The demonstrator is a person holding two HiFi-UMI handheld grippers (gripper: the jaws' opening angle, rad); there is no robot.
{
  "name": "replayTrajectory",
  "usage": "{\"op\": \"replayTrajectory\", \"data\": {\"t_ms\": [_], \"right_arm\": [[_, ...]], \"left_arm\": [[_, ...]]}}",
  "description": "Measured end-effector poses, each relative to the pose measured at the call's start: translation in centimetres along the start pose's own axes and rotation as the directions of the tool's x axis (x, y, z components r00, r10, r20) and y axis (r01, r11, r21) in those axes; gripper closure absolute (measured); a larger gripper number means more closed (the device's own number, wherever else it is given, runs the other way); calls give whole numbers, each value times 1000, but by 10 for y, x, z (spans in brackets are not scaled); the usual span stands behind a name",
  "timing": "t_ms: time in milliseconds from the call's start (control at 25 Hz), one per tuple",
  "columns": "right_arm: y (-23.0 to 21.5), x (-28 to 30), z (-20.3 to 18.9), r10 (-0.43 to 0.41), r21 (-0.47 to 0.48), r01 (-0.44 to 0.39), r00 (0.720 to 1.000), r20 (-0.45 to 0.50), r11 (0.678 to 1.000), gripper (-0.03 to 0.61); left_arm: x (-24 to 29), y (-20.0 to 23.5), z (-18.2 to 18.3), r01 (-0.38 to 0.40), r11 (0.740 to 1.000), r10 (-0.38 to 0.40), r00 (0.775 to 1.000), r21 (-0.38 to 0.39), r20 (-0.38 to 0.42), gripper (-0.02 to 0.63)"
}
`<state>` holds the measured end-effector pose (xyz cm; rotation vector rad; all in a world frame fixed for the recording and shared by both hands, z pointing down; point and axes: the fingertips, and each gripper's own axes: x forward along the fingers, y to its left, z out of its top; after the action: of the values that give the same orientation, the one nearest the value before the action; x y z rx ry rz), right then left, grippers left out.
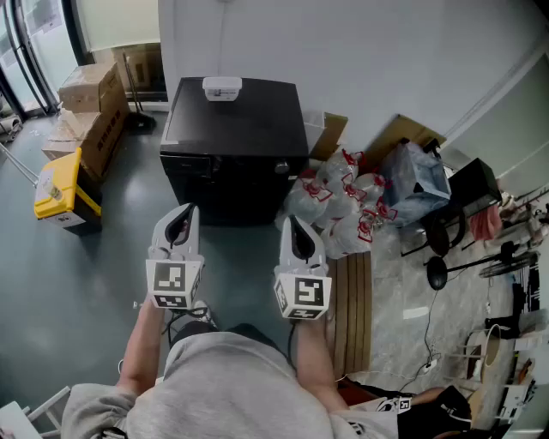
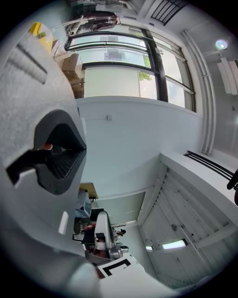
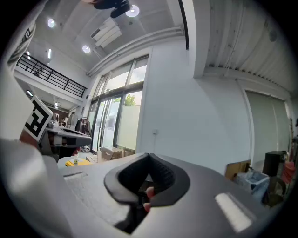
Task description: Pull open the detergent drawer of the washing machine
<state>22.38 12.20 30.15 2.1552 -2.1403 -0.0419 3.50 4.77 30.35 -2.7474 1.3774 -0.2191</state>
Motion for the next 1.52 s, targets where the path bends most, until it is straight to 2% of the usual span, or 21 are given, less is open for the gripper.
{"op": "replayTrajectory", "data": {"t_ms": [680,920,1160,1520], "right_arm": [[49,44,-10,-56,10,56,998,-18,998,575],[70,68,-12,-44,-9,44,999,-24,999,575],[81,97,-14,-28,-7,28,999,-30,1000,575],[61,161,-24,39,1,-39,998,-56,999,575]], "left_arm": [[12,62,-29,66,998,-66,998,17,-12,603],[18,84,-36,72,997,-72,997,8,-10,603],[34,105,-42,53,999,-53,999,-15,-12,603],[87,124,-52,-6,999,4,999,-40,-53,603]]}}
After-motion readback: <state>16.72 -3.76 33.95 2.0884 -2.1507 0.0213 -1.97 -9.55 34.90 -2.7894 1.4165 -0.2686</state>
